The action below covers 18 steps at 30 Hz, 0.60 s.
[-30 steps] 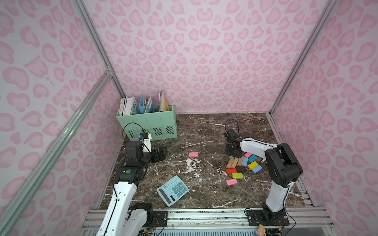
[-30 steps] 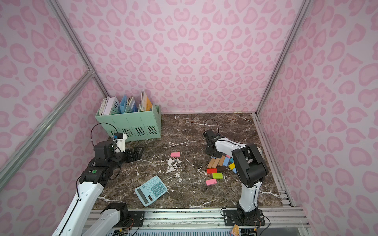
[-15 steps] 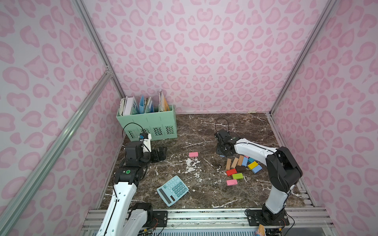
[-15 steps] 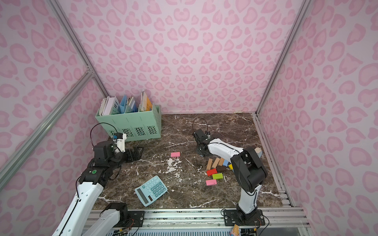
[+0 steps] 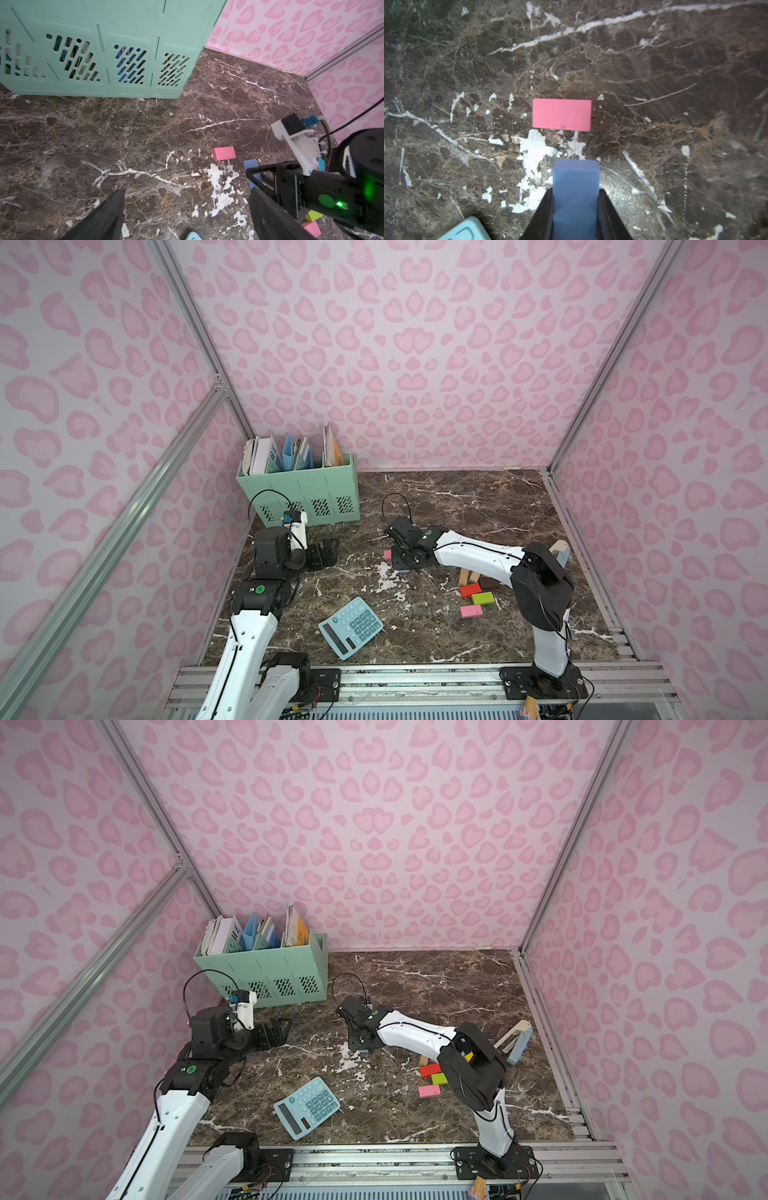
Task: Assemble the number 8 with building blocks
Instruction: Assemble the building block at the center of the board.
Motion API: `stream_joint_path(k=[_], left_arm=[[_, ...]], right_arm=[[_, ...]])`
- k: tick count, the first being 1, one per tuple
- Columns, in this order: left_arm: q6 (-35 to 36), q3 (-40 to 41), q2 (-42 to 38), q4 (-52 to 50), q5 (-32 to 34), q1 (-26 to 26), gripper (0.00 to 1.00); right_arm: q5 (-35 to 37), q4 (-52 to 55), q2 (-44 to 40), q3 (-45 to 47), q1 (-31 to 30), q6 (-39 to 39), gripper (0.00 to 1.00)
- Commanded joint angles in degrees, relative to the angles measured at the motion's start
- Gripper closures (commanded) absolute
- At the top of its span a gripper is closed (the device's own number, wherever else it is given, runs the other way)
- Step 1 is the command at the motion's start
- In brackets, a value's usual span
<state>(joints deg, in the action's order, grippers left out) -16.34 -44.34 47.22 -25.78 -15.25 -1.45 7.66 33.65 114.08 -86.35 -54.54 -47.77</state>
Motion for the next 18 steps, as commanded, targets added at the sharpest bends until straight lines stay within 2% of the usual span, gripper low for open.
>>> stream_joint_path(k=[1,9,15,18], left_arm=[[0.2,-0.1,-0.2,0.0,0.6,0.0,0.04],[0.1,-0.1,-0.2,0.1,0.4,0.0,0.04],[0.1,0.0,0.0,0.2,0.3,0.0,0.04],[0.0,0.2,0.0,0.3,0.5,0.0,0.04]], right_arm=[[-1.4,2.4,2.3,-2.2,-0.9,-0.2,0.71],[-3.7,2.0,6.4,-4.9,-1.8,-0.3,0.63],[-4.2,2.6,7.5,-6.1,-1.6,0.4,0.42],[-4.7,2.2,7.1,-5.9,-1.4,0.6,0.37]])
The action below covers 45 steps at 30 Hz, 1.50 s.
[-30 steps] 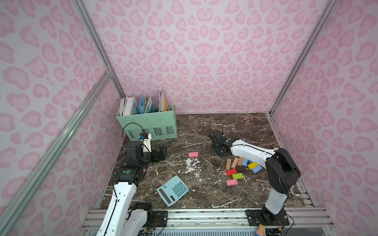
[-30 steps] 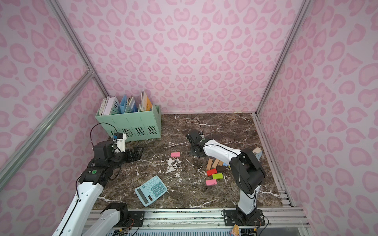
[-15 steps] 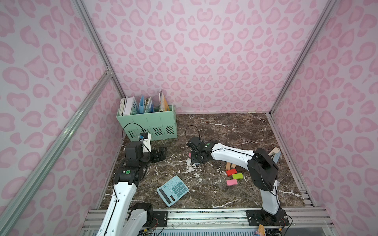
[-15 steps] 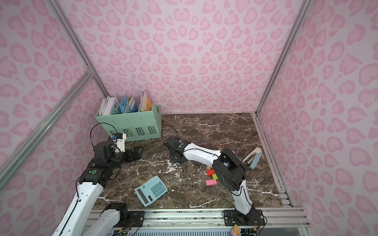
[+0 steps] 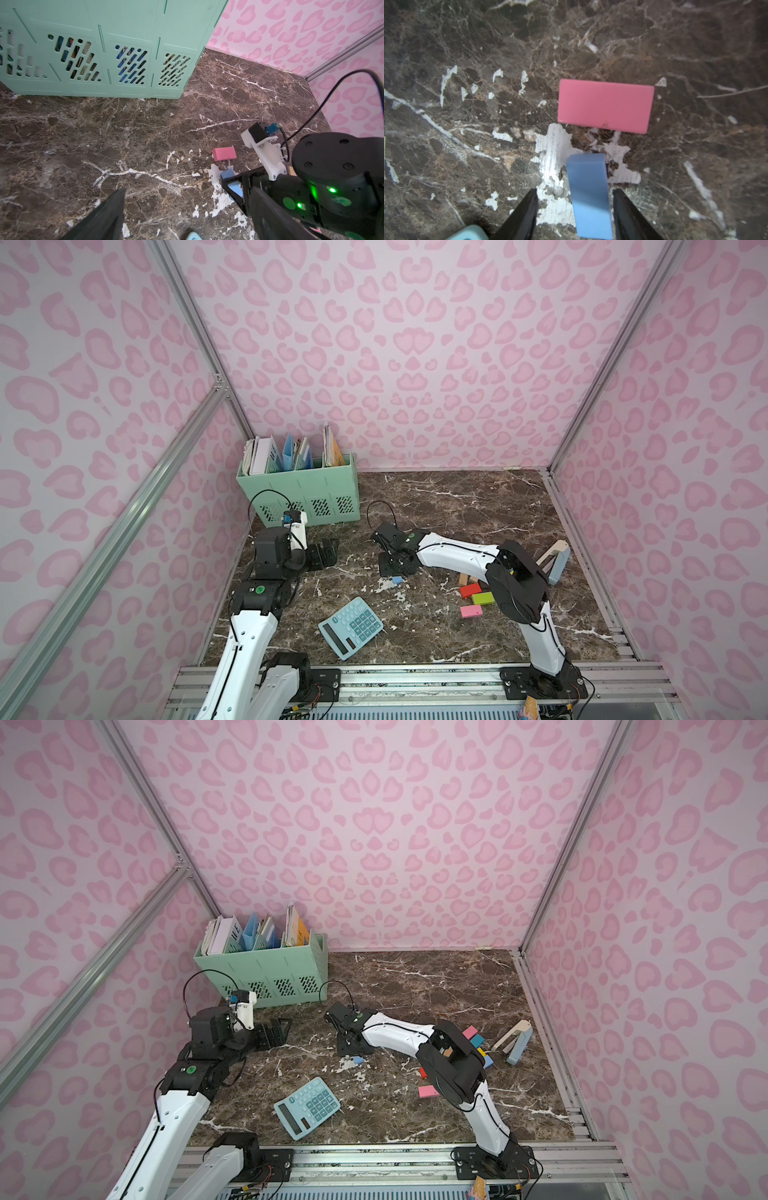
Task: Assemble the number 8 with building blocks
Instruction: Assemble the building block at the center of the board.
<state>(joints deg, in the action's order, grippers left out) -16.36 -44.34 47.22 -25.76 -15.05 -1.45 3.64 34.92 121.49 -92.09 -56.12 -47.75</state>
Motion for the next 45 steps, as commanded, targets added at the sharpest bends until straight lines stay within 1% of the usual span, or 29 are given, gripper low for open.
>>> stream_joint_path(k=[1,4,6,9,12,15,18,21,25,28,31,36,45], left_arm=[[-0.1,0.1,0.1,0.4,0.4,0.0,0.04],[-1.5,-0.7,0.6,-1.1,0.8,0.0,0.05],[-3.2,-0.8,0.3,-2.0,0.9,-0.2,0.07],[-6.6,-1.3,0.1,-3.6,2.7,-2.4,0.07],[-10.0,-1.8,0.6,-5.5,7.9,-8.1,0.07],[-13.7,-2.2,2.3,-6.8,14.7,-15.7,0.08],[-17.4,-3.0,5.6,-7.7,21.3,-23.1,0.09],[-21.7,-4.3,10.1,-7.6,25.0,-29.0,0.10],[-26.2,-6.8,17.7,-6.1,29.9,-37.3,0.11],[-29.1,-8.6,23.7,-4.5,31.6,-41.4,0.11],[-30.9,-10.6,29.2,-3.1,32.9,-43.6,0.11],[-34.0,-13.6,37.2,-2.3,32.5,-44.1,0.13],[-36.4,-16.8,47.0,-1.3,30.0,-44.2,0.24]], right_arm=[[-0.8,0.5,-0.8,0.3,0.2,0.6,0.37],[-0.5,-1.2,-4.4,2.3,1.0,0.7,0.35],[0.4,-2.6,-8.6,4.6,2.0,1.1,0.34],[1.4,-4.1,-15.0,9.0,4.3,2.8,0.31],[1.7,-6.2,-21.2,15.9,7.5,4.6,0.26],[2.8,-8.1,-28.0,23.7,11.1,6.1,0.21],[3.4,-9.6,-34.4,30.7,14.1,6.9,0.19],[2.4,-10.7,-40.2,35.9,17.0,7.6,0.19],[2.3,-10.8,-46.7,40.0,20.4,8.4,0.19],[2.9,-11.6,-50.6,42.5,22.4,8.9,0.19],[2.5,-12.4,-53.8,44.4,24.4,9.8,0.19],[1.1,-13.0,-55.7,45.9,27.9,11.6,0.19],[-1.0,-15.1,-51.2,45.8,31.6,15.0,0.19]])
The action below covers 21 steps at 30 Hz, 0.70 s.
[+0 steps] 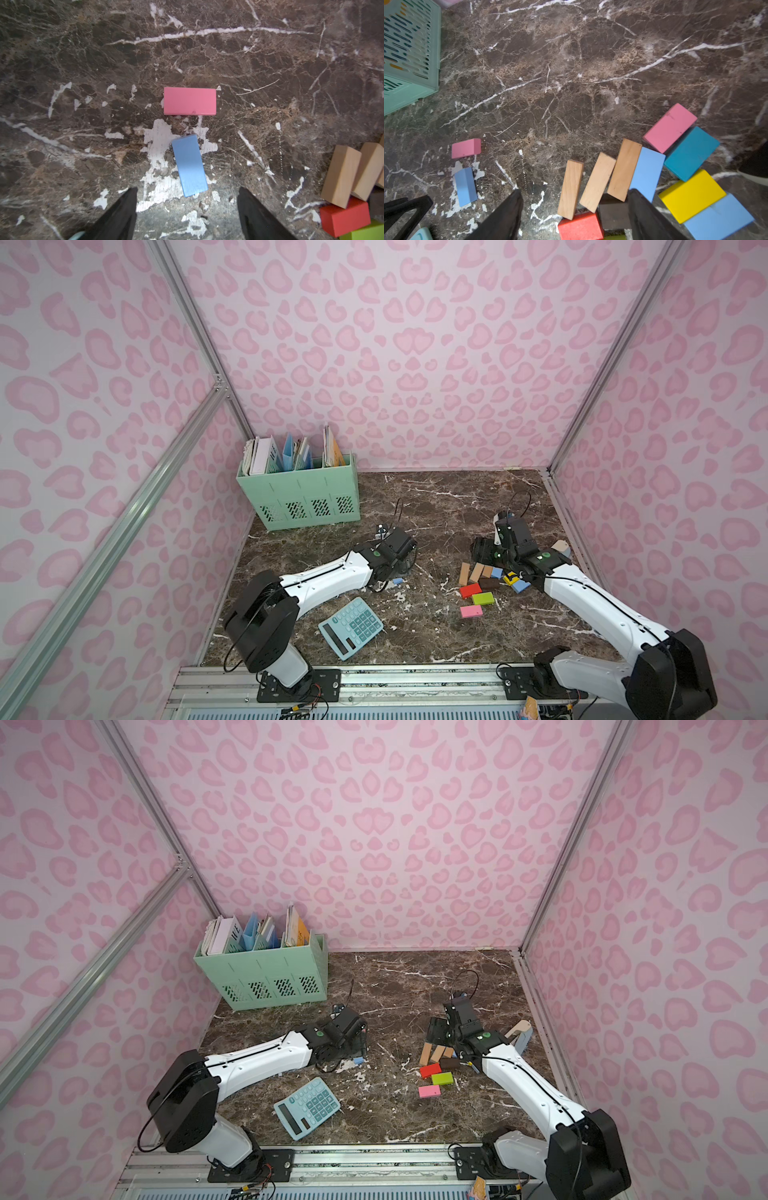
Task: Assemble the number 8 with building blocks
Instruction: Assemble the building block at the center of the board.
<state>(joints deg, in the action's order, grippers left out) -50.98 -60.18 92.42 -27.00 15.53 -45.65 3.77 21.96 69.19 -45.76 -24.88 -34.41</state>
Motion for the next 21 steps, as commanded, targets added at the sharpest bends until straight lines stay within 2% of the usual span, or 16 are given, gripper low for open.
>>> stream_joint_path(k=[1,9,21], left_arm=[[-2.0,-1.3,2.8,-0.1,-1.0,0.0,0.25],[-4.4,-5.2,8.7,-3.5,-0.4,0.0,0.32],[-4.7,-6.9,13.8,-3.5,-0.8,0.0,0.52]], right_arm=[[-1.5,-2.1,1.8,-0.9,0.6,1.8,0.19],[-3.4,-0.6,5.5,-2.7,1.9,3.6,0.19],[-5.5,-2.1,5.2,0.3,4.8,5.1,0.18]])
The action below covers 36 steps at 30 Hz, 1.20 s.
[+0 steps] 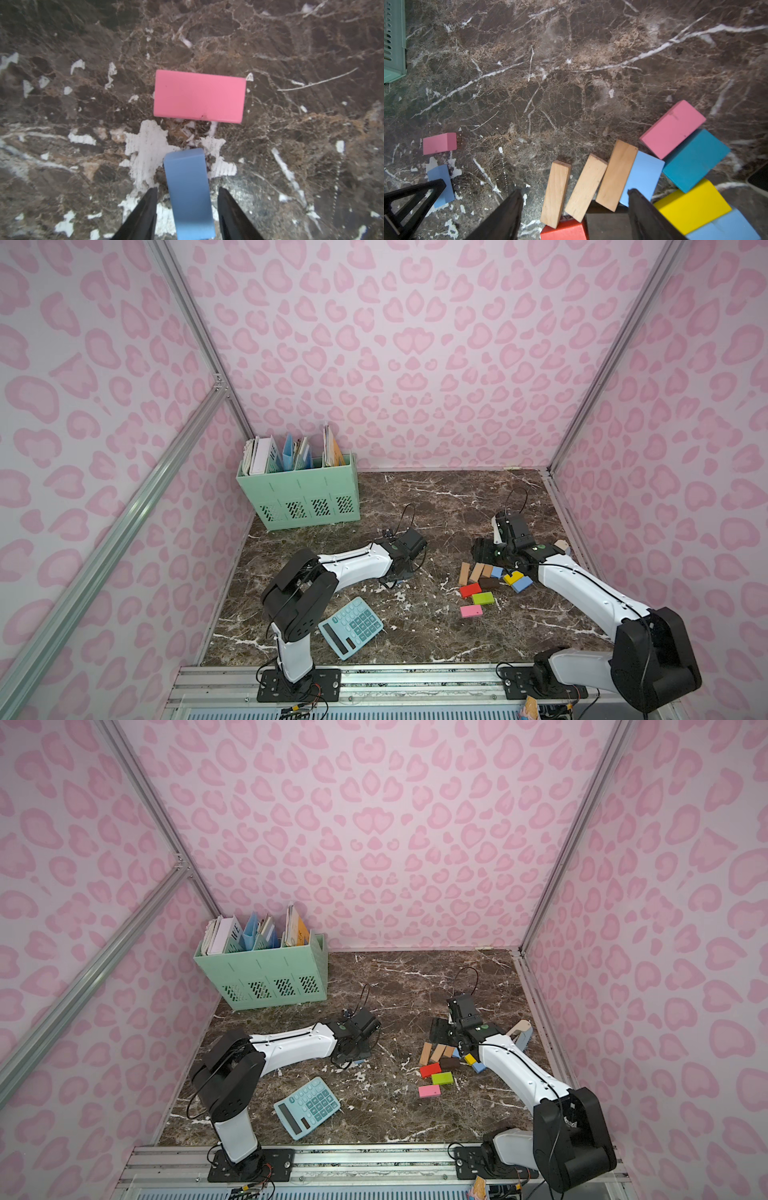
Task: Assemble the number 8 with building blocks
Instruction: Assemble the building block at the center of the board.
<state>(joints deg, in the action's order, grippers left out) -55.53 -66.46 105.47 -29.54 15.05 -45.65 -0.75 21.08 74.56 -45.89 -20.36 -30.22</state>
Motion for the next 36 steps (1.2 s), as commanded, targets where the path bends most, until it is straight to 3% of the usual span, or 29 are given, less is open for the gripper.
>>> stream_joint_path(k=[1,16,36], left_arm=[[-0.1,-0.9,1.2,-1.1,-0.4,0.0,0.54],[2.0,0.2,0.7,-1.7,0.9,1.1,0.79],[9.7,0.8,0.2,-0.6,-2.8,5.7,0.79]], right_arm=[[-1.2,-1.5,-0.1,0.8,0.5,0.9,0.19],[-2.8,-2.6,0.3,2.6,1.2,0.6,0.19],[-3.4,-2.2,-1.1,4.0,1.1,-0.7,0.19]])
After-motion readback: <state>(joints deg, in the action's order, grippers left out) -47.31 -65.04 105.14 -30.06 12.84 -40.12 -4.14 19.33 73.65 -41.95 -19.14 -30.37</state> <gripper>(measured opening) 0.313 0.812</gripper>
